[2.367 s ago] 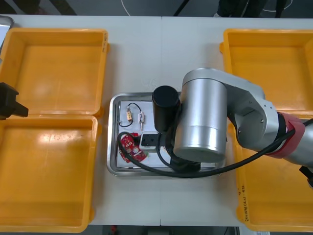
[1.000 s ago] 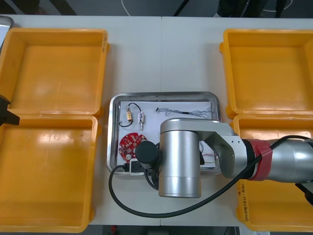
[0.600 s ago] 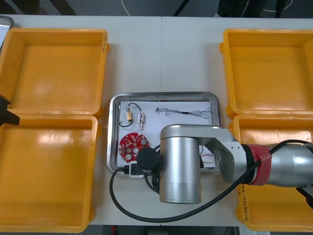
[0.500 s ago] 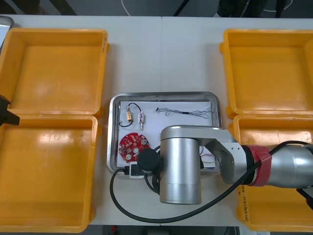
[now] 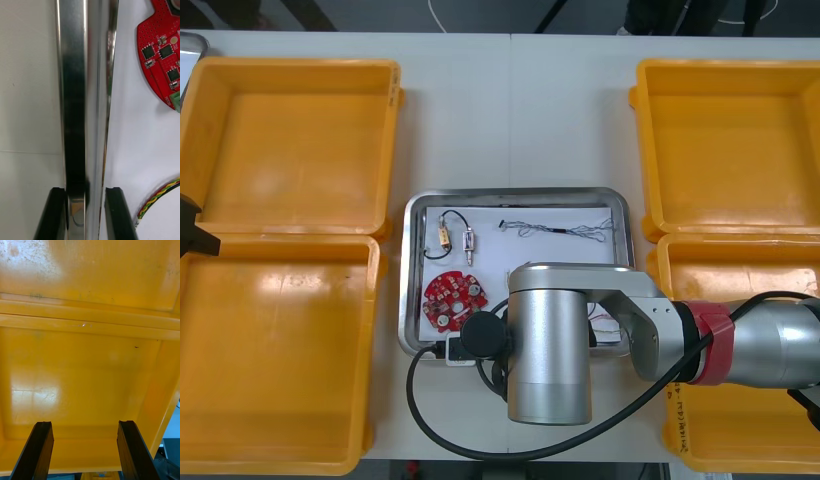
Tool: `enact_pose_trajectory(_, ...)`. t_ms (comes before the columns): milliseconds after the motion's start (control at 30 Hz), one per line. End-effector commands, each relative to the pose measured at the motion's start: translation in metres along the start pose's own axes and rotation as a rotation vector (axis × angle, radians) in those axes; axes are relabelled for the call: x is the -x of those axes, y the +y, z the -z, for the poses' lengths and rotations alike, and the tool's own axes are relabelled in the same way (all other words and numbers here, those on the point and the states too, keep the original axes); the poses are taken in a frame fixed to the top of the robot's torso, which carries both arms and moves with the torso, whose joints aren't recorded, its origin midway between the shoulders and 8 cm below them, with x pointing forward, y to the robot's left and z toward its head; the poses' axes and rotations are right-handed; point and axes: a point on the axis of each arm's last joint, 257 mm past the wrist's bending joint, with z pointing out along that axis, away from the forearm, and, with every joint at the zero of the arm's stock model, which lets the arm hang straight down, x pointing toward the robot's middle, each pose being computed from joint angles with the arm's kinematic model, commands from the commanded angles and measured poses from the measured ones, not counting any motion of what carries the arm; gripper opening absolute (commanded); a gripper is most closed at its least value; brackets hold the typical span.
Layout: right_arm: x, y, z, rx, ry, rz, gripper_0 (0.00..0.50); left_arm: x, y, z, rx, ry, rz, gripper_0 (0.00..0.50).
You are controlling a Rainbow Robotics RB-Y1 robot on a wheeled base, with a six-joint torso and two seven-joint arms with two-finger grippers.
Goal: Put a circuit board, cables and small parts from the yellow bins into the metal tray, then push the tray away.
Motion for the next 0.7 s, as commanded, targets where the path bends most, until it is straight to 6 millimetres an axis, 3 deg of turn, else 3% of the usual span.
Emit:
enact_pose_trajectory(33,0.016,0.014,0.002,0.014,-0.032,-0.017,0.0,0.004,0.013,0.014,0.05,-0.029,-0.114,0.5)
enact_pose_trajectory(367,0.018,0.007,0.003,-0.016,-0.035,-0.01,0.0,0.004,0.013,0.014,0.05,-0.029,-0.114,0.5)
enact_pose_trajectory(700,0.015,-0.016,0.013,-0.043,-0.026,0.032,0.0,0.004,0.013,0.014,0.05,-0.029,-0.114,0.5)
